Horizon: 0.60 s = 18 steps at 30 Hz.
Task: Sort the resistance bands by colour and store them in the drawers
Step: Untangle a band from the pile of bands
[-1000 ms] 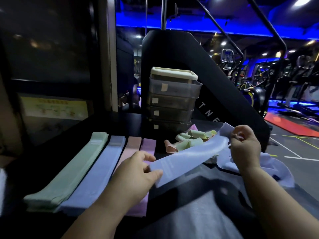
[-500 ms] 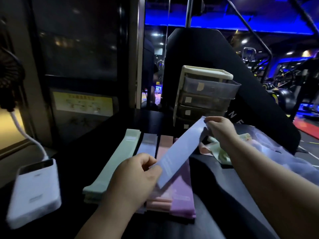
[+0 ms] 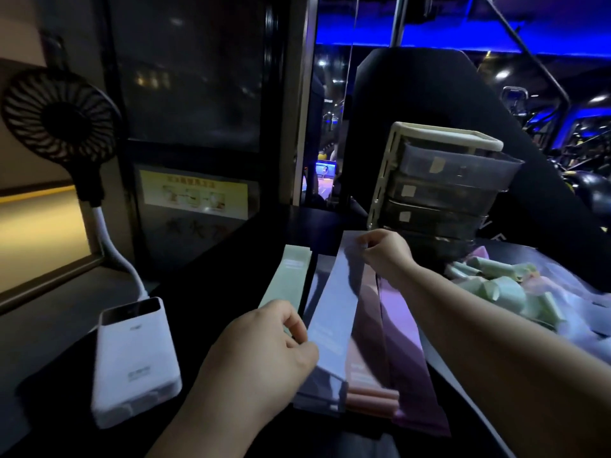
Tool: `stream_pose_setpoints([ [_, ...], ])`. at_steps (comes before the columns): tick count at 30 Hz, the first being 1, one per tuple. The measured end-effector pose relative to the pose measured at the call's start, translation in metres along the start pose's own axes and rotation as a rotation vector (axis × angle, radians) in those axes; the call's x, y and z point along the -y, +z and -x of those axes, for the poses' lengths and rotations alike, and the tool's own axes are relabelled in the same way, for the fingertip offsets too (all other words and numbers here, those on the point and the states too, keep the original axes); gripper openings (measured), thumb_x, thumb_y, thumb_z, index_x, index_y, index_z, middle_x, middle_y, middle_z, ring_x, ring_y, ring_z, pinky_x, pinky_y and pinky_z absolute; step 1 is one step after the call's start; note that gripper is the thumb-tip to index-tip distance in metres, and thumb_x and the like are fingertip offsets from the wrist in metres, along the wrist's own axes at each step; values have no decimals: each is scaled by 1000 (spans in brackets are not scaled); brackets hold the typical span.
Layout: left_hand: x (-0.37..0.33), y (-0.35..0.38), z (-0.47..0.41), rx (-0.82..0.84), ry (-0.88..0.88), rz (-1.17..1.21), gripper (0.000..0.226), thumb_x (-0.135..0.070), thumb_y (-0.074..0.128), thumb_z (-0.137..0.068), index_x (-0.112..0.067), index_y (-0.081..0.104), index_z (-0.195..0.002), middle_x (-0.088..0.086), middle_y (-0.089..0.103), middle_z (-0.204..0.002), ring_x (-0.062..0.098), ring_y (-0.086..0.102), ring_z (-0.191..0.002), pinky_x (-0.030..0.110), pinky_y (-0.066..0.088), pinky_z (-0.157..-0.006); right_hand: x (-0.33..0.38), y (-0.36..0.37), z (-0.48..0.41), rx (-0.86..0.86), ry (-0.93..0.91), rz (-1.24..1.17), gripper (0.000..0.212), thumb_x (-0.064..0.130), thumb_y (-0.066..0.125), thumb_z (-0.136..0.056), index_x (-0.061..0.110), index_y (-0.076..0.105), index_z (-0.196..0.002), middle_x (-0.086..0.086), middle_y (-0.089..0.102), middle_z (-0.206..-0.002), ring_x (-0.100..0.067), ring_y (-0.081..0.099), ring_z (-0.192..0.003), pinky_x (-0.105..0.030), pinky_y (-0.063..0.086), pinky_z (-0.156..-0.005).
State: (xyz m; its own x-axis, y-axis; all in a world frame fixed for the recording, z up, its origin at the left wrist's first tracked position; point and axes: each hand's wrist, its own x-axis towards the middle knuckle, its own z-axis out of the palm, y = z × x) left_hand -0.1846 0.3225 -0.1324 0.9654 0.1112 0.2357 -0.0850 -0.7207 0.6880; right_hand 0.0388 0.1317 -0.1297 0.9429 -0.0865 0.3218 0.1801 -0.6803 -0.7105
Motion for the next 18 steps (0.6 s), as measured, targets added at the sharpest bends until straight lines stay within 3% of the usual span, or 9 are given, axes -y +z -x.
stream_pose_setpoints([
  [4, 3, -3, 2, 35, 0, -17, 14, -39, 64, -82, -30, 53, -77, -18, 65, -68, 2, 57, -62, 20, 43, -57, 7, 14, 5, 36, -36, 46, 36, -5, 54, -81, 17, 74, -102, 3, 64, -90, -14, 59, -83, -21, 43, -70],
  [9, 5, -4, 3, 60, 25, -96, 10, -39, 59, -78, -31, 54, -77, -16, 64, -70, 2, 56, -64, 21, 41, -58, 9, 27, 5, 52, -101, 106, 29, 1, 59, -81, 14, 75, -102, -1, 70, -97, -13, 59, -87, -17, 38, -72],
  [11, 5, -4, 3, 86, 31, -135, 9, -39, 57, -78, -32, 53, -79, -13, 63, -76, 3, 58, -72, 21, 44, -62, 9, 31, 5, 63, -122, 140, 27, 5, 59, -84, 15, 75, -104, -1, 71, -103, -11, 57, -84, -15, 36, -68],
  [15, 4, -3, 4, 109, 48, -180, 9, -39, 55, -80, -30, 53, -82, -12, 63, -80, 3, 58, -79, 22, 47, -68, 8, 34, 7, 126, -139, 215, 30, 5, 56, -87, 16, 73, -110, 0, 66, -97, -12, 55, -78, -18, 38, -59],
  [18, 6, -2, 3, 109, 53, -203, 9, -38, 56, -79, -30, 53, -82, -12, 63, -80, 2, 58, -79, 21, 46, -68, 6, 37, 6, 131, -144, 275, 28, 8, 59, -86, 18, 74, -108, 0, 70, -107, -15, 61, -92, -15, 35, -69],
])
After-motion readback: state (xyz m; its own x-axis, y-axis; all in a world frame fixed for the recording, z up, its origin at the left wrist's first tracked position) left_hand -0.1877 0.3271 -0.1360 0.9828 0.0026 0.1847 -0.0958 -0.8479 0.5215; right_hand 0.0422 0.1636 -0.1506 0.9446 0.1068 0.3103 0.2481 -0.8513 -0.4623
